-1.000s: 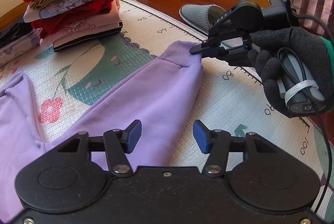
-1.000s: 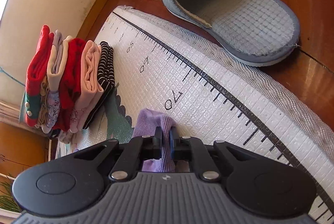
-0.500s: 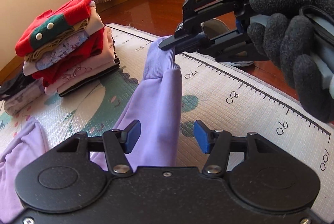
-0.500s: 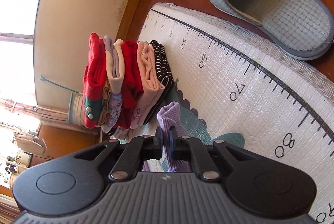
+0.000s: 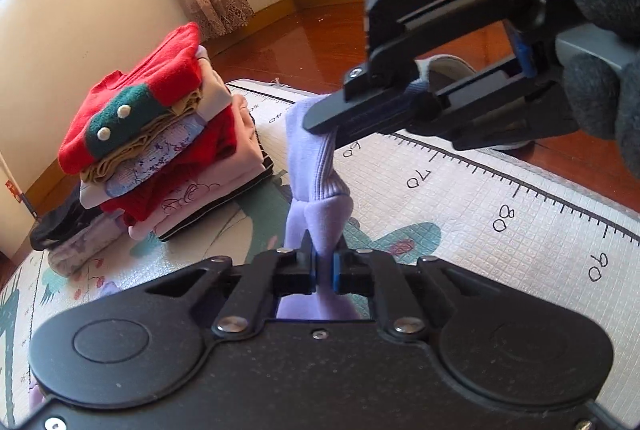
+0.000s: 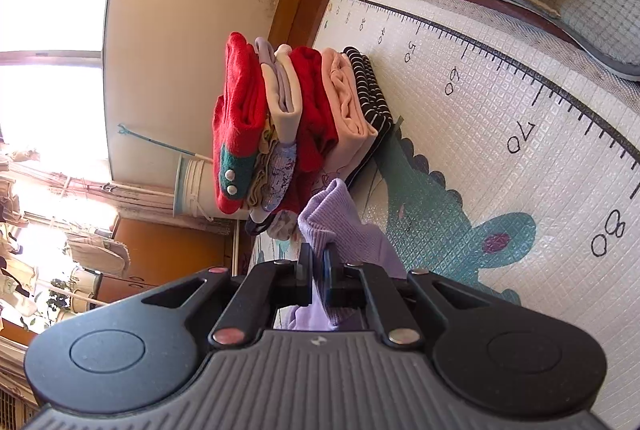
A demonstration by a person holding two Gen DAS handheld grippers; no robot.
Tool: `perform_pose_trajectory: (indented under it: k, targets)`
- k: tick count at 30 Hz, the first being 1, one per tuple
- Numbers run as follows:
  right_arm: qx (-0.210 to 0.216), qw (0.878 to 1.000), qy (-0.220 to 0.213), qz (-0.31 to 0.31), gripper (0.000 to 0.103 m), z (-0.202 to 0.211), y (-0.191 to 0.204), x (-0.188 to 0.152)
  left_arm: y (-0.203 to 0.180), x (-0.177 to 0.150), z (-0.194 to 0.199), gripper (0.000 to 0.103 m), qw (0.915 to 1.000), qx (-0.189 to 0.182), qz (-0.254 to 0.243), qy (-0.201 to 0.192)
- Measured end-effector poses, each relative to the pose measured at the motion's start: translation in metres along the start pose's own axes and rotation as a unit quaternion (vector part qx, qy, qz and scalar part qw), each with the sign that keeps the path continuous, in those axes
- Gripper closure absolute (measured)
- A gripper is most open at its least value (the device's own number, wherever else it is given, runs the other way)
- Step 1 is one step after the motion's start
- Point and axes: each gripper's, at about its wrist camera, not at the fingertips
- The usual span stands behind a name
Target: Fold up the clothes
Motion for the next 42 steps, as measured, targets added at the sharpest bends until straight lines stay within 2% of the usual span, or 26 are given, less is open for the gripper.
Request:
perform_pose_trajectory:
  k: [2, 5, 7, 9, 11, 13, 15, 18, 21, 22, 26, 30, 32, 37, 42]
  targets:
    - [0.006, 1.000, 0.002, 0.027, 0.092, 0.002, 0.011, -0.002, 0.022, -0.002, 0.002, 0.098, 0.9997, -0.002, 0.023, 0.010]
    - [0.001, 0.997, 0.008, 0.081, 0.090, 0.005, 0.029, -0.009, 0.064, -0.006, 0.008, 0.098, 0.9960, -0.013, 0.082, 0.032]
    - [-0.021, 0.991, 0.024, 0.127, 0.080, 0.006, 0.039, -0.020, 0.093, -0.012, 0.014, 0.098, 0.9913, -0.019, 0.123, 0.042]
    - [-0.041, 0.985, 0.055, 0.155, 0.054, 0.000, 0.039, -0.040, 0.127, -0.020, 0.020, 0.098, 0.9827, -0.025, 0.174, 0.057]
    - [-0.064, 0.977, 0.099, 0.180, 0.049, -0.012, 0.036, -0.067, 0.159, -0.029, 0.023, 0.098, 0.9712, -0.027, 0.225, 0.074]
    - [-0.094, 0.960, 0.149, 0.217, 0.049, -0.031, 0.032, -0.100, 0.187, -0.039, 0.029, 0.098, 0.9614, -0.017, 0.262, 0.082]
    - [-0.130, 0.935, 0.202, 0.259, 0.049, -0.056, 0.030, -0.131, 0.206, -0.046, 0.037, 0.098, 0.9594, 0.001, 0.269, 0.086]
    - [-0.137, 0.900, 0.266, 0.317, 0.050, -0.085, 0.032, -0.172, 0.229, -0.054, 0.048, 0.098, 0.9557, 0.023, 0.279, 0.092]
    - [-0.155, 0.858, 0.315, 0.375, 0.049, -0.108, 0.041, -0.210, 0.249, -0.059, 0.056, 0.098, 0.9518, 0.042, 0.288, 0.098]
    - [-0.161, 0.849, 0.324, 0.385, 0.049, -0.114, 0.042, -0.219, 0.255, -0.060, 0.058, 0.098, 0.9510, 0.046, 0.289, 0.099]
    - [-0.163, 0.821, 0.351, 0.420, 0.048, -0.125, 0.047, -0.245, 0.276, -0.065, 0.065, 0.098, 0.9506, 0.059, 0.289, 0.098]
    - [-0.169, 0.785, 0.389, 0.451, 0.048, -0.132, 0.046, -0.272, 0.295, -0.077, 0.074, 0.098, 0.9462, 0.070, 0.299, 0.101]
    - [-0.173, 0.771, 0.400, 0.464, 0.048, -0.132, 0.045, -0.284, 0.302, -0.086, 0.080, 0.098, 0.9440, 0.076, 0.303, 0.107]
    - [-0.183, 0.754, 0.403, 0.486, 0.049, -0.137, 0.041, -0.300, 0.324, -0.116, 0.095, 0.098, 0.9367, 0.103, 0.307, 0.134]
    - [-0.182, 0.722, 0.408, 0.529, 0.050, -0.138, 0.043, -0.316, 0.346, -0.151, 0.104, 0.098, 0.9248, 0.128, 0.321, 0.160]
Point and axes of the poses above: each gripper's, at about its wrist camera, not at the fingertips, and z roughly against the way its jaws point, y to its left, x to its top, and after that the axes turned 15 degrees about x, right-handed
